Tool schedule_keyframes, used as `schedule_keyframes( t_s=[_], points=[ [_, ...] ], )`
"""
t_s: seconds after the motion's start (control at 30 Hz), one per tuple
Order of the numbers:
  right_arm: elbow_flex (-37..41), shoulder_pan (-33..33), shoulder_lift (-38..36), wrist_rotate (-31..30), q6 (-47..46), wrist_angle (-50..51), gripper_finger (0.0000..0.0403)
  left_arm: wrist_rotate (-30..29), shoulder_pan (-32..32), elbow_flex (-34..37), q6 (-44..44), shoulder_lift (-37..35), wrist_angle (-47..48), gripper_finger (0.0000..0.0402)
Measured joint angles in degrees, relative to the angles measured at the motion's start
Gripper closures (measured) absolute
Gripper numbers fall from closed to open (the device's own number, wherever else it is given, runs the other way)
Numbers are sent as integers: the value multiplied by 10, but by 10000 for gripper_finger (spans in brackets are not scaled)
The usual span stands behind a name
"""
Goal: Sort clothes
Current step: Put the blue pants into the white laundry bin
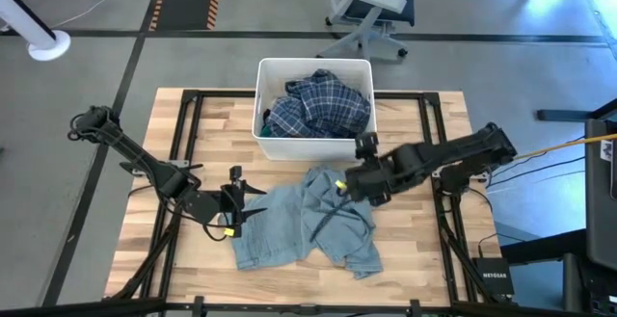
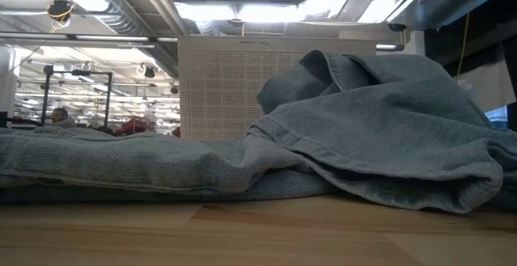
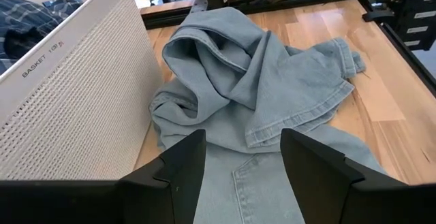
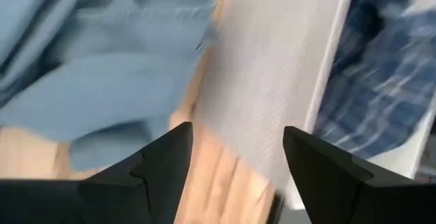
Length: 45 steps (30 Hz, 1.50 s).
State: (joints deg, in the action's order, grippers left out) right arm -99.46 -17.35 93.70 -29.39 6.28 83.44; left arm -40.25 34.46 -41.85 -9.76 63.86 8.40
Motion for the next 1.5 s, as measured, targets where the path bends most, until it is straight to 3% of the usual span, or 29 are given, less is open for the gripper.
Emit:
schedule_keyframes(
  t_s=[0.17, 0.33, 0.5, 0.73, 1.0, 1.23, 1.5],
  points=[
    [121, -25, -35, -35, -63, -45, 153, 0, -3, 0, 1, 0, -7, 215],
    [207, -17, -61, 6, -77, -137, 146, 0, -15, 0, -4, 0, -5, 215],
    [244, 1, -65, 50, -76, -215, 123, 0, -19, 0, -6, 0, -2, 215],
    [273, 39, -66, 105, -74, -247, 93, 0, -19, 0, -8, 0, 2, 215],
    [339, 62, -66, 160, -75, -363, 92, 2, -19, 0, -10, 0, 6, 215],
    [435, 70, -66, 197, -95, -522, 93, 2, -19, 0, -13, 0, 6, 215],
    [531, 69, -51, 211, -129, -650, 93, 2, -19, 0, -9, 0, 5, 215]
  ],
)
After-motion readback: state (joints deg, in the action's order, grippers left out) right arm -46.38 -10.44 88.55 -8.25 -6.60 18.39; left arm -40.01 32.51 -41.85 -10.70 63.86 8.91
